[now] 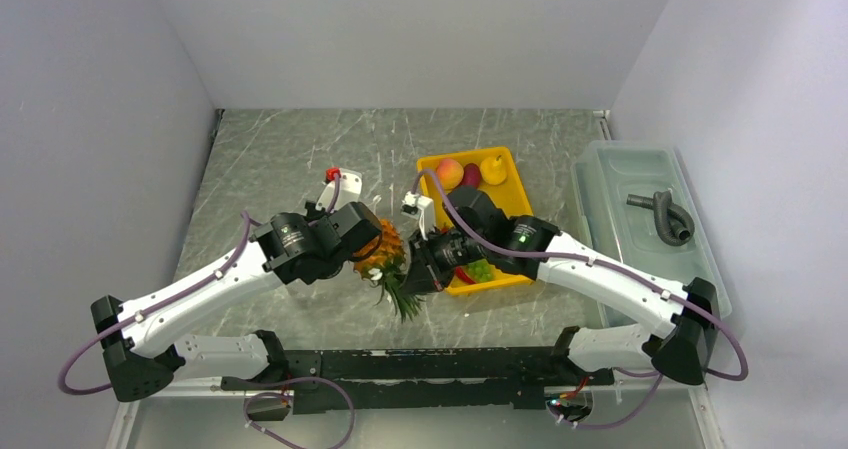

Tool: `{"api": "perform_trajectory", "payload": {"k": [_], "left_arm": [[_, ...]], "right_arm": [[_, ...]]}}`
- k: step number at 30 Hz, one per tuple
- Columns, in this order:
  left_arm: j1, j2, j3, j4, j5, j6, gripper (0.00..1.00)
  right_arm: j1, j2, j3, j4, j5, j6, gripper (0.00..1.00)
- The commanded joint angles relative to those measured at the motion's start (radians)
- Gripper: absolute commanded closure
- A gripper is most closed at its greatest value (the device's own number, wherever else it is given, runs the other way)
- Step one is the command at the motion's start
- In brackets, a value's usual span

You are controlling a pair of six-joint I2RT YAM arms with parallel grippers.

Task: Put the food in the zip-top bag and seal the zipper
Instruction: Place the fake fruit in the zipper food storage bag.

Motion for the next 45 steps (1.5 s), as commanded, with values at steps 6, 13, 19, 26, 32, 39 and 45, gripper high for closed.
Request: {"api": "perform_trajectory", "payload": {"k": [6,13,19,26,32,39,45], "left_arm": [[-0.002,-0.033,0.002,0.041,0.006,0.020,1.00],[-0.001,-0.037,-0.002,0.060,0.027,0.038,1.00],[-0.002,-0.033,-0.003,0.070,0.044,0.051,1.00],[-0.002,-0.050,-0.018,0.114,0.099,0.096,1.00],[-0.002,-0.053,-0.021,0.139,0.154,0.124,1.00],[-0.002,-0.074,-0.027,0.165,0.195,0.148,1.00],[-0.001,-0.091,-0.031,0.178,0.209,0.161,1.00]], "right_arm": [[0.030,0.041,0.055,-0.076,0.076,0.010,1.00],[0.078,0.104,0.079,-0.062,0.082,0.018,1.00],[0.109,0.162,0.104,-0.032,0.070,0.027,1.00],[0.116,0.209,0.124,0.034,0.055,0.034,1.00],[0.117,0.238,0.146,0.061,0.073,0.001,1.00],[0.118,0.293,0.178,0.058,0.036,-0.017,1.00],[0.118,0.333,0.167,0.052,0.030,-0.012,1.00]]}}
